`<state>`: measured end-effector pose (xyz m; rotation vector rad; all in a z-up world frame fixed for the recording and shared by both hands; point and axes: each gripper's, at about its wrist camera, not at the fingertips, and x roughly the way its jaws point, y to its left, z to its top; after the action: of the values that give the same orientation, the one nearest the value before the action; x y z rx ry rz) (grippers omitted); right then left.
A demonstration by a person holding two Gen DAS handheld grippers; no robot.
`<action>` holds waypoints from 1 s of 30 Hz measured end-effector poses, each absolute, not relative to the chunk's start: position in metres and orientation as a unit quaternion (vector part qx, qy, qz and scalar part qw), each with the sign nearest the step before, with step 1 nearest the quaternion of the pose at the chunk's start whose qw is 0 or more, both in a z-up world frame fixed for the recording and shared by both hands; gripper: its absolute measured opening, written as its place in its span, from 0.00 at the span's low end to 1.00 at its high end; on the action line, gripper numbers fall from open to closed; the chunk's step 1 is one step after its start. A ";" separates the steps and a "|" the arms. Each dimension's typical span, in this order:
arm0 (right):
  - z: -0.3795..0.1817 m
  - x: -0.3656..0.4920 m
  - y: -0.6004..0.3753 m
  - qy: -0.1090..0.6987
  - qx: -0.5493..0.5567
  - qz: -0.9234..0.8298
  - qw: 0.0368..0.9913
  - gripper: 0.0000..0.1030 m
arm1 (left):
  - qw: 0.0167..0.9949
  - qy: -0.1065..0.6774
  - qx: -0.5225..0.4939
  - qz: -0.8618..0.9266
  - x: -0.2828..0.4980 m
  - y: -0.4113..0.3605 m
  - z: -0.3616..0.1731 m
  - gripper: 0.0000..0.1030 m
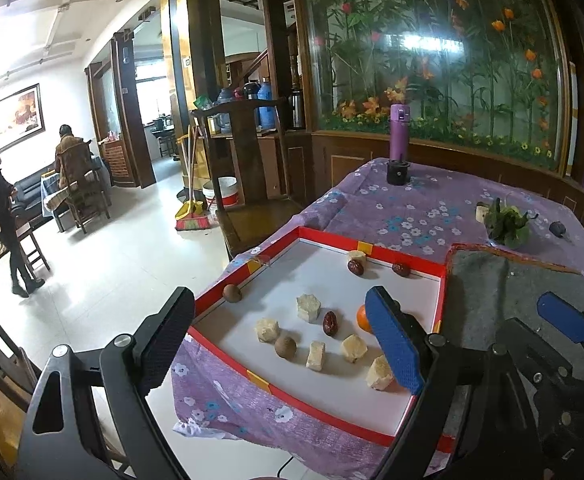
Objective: Organize fruits
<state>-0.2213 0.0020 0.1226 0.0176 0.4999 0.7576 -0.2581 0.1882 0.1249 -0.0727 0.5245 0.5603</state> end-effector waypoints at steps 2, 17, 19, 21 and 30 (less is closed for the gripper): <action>0.123 -0.222 0.002 0.240 0.008 0.367 0.899 0.71 | 0.927 0.256 -0.035 0.273 -0.258 0.188 0.125 0.85; 0.125 -0.227 0.009 0.242 0.002 0.368 0.898 0.71 | 0.929 0.261 -0.042 0.261 -0.258 0.189 0.124 0.85; 0.125 -0.228 0.010 0.242 0.001 0.368 0.898 0.71 | 0.928 0.261 -0.042 0.261 -0.257 0.189 0.124 0.85; 0.125 -0.228 0.010 0.242 0.001 0.369 0.897 0.71 | 0.928 0.260 -0.042 0.262 -0.258 0.189 0.124 0.85; 0.125 -0.228 0.010 0.243 0.000 0.370 0.897 0.71 | 0.926 0.264 -0.046 0.266 -0.258 0.191 0.123 0.85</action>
<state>-0.2282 0.0103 0.1248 -0.0009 0.5035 0.7659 -0.2580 0.1905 0.1234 -0.0942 0.5416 0.5454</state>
